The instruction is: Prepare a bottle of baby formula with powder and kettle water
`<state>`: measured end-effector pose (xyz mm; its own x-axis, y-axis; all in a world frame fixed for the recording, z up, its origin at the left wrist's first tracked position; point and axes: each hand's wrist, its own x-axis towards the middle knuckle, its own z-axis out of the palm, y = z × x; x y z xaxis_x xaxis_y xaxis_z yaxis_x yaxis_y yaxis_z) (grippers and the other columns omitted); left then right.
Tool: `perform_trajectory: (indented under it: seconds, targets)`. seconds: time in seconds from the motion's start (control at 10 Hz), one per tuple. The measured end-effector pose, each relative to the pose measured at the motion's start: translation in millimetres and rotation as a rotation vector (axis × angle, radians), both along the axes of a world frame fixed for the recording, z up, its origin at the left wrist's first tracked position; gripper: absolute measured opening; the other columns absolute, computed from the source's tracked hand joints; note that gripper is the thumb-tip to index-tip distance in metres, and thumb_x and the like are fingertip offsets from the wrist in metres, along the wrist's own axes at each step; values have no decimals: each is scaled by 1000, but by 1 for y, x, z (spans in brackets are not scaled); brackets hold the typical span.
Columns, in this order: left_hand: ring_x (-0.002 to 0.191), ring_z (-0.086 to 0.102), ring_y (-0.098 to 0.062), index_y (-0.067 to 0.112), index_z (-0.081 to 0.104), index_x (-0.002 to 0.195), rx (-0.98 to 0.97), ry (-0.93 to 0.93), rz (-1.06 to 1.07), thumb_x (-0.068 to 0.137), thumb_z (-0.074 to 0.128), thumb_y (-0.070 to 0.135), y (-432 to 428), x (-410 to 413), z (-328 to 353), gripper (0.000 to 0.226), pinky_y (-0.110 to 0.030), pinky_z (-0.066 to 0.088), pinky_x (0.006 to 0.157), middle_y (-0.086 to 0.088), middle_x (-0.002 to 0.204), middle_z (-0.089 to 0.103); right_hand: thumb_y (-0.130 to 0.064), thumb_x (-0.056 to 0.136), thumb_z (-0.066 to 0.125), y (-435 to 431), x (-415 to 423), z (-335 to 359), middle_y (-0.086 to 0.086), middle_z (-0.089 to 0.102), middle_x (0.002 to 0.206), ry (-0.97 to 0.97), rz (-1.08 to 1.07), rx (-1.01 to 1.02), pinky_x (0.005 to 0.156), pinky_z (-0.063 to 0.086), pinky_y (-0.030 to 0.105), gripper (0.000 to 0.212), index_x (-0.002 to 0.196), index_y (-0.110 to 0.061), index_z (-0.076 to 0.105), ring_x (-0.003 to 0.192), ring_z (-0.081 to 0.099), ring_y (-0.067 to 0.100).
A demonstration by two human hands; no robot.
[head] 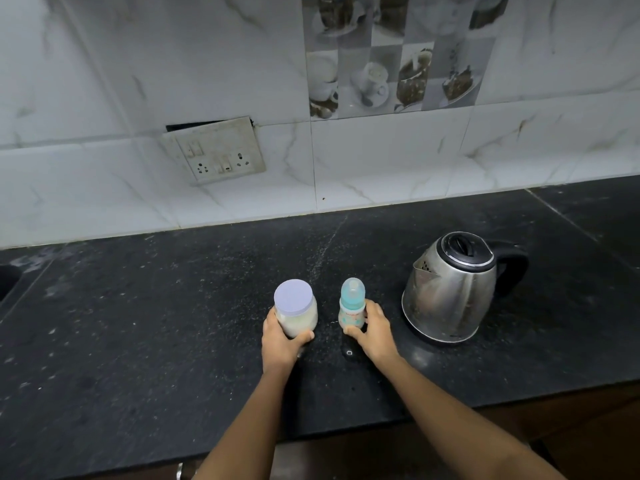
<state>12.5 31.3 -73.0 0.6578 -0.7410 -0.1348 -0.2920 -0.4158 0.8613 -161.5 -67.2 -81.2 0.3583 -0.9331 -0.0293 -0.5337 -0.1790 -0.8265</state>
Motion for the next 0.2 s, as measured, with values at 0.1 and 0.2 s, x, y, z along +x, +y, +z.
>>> perform_trajectory:
  seconds: [0.1, 0.2]
  targets:
    - [132, 39, -24, 11, 30, 145, -8, 5, -56, 64, 88, 24, 4, 5, -2, 101, -29, 35, 98, -2, 140, 43, -10, 76, 76, -4, -1, 1, 6, 52, 122, 24, 39, -8, 95, 39, 26, 56, 125, -10, 50, 114, 52, 20]
    - [143, 22, -21, 11, 12, 152, -16, -5, -50, 68, 83, 43, 18, 2, -1, 115, -38, 24, 114, -5, 157, 21, -20, 77, 76, -1, -6, 3, 8, 48, 137, -24, 39, 8, 103, 37, 30, 74, 139, -10, 38, 127, 47, 23]
